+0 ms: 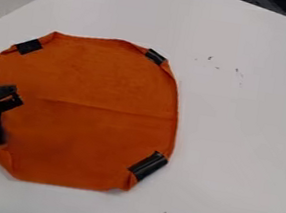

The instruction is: Unfold the cloth from right to left

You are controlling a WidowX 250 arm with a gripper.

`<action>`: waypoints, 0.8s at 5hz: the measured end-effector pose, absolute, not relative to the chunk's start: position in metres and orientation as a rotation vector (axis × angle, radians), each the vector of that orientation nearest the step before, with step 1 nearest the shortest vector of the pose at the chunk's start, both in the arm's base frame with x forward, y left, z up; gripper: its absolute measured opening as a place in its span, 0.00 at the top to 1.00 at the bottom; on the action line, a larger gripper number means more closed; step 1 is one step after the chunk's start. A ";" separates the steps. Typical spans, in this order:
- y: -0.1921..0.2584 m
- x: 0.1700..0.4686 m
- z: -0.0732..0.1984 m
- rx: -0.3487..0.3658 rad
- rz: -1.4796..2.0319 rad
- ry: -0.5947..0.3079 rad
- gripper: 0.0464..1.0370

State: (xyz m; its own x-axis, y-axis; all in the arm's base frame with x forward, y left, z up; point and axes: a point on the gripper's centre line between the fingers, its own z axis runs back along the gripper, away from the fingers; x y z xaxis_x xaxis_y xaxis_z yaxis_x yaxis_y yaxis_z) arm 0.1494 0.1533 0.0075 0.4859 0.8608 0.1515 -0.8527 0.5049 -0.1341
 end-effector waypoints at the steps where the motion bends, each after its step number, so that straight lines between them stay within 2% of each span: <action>1: 0.158 0.142 0.010 -0.022 1.059 -0.230 0.58; 2: 0.163 0.135 0.012 0.014 1.065 -0.233 0.26; 3: 0.170 0.128 0.019 0.064 1.054 -0.213 0.04; 4: 0.182 0.124 0.034 0.133 1.008 -0.178 0.04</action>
State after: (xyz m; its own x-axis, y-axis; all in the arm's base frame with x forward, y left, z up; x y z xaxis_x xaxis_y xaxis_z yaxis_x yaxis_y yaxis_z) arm 0.1242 0.1819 0.0336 0.5214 0.8272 0.2094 -0.8489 0.5278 0.0287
